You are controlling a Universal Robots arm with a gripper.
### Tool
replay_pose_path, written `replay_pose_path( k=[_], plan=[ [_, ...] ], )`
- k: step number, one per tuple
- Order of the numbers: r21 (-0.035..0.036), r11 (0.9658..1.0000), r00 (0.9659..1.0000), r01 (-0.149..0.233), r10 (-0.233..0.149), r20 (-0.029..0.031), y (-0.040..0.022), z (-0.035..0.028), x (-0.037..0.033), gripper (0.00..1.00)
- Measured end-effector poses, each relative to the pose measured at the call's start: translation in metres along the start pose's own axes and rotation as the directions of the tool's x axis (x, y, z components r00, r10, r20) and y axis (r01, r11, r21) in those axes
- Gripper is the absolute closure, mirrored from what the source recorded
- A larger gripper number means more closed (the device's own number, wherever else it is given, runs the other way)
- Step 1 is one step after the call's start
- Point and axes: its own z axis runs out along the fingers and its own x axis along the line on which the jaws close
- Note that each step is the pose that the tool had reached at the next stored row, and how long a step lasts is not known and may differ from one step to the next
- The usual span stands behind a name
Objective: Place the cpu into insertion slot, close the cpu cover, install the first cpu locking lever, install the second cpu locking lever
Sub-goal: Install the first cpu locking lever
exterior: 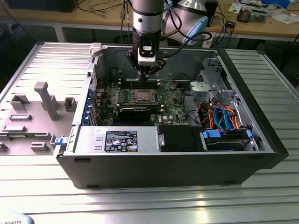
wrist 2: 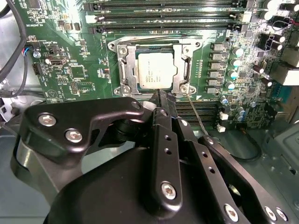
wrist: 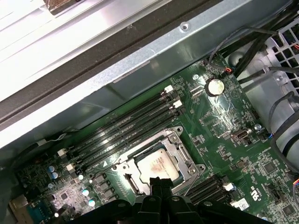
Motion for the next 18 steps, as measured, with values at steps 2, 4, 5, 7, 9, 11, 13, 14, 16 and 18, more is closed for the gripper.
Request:
replay_pose_path(
  k=[2,4,5,7,9,11,13,14,16,18],
  plan=[
    [0.0,1.0,1.0,0.0,0.0,0.0,0.0,0.0,0.0,0.89],
    [-0.0001,1.0,1.0,0.001,-0.001,0.0,0.0,0.0,0.0,0.89],
    [0.0,1.0,1.0,0.006,-0.006,-0.0002,0.0,0.0,0.0,0.89],
    [0.0,0.9995,0.9995,0.032,-0.032,-0.0006,0.0,0.0,0.0,0.89],
    [0.0,0.9981,0.9981,0.061,-0.061,-0.0013,0.0,0.0,0.0,0.89],
    [-0.0001,0.9942,0.9942,0.108,-0.108,-0.0022,0.0,0.0,0.0,0.89],
    [-0.0001,0.9917,0.9917,0.128,-0.128,-0.0027,0.0,0.0,0.0,0.89],
    [-0.0001,0.9917,0.9917,0.129,-0.129,-0.0027,0.0,0.0,0.0,0.89],
    [-0.0001,0.991,0.991,0.134,-0.134,-0.0028,0.0,0.0,0.0,0.89],
    [-0.0002,0.9909,0.9909,0.134,-0.134,-0.0028,0.0,0.0,0.0,0.89]
  ],
)
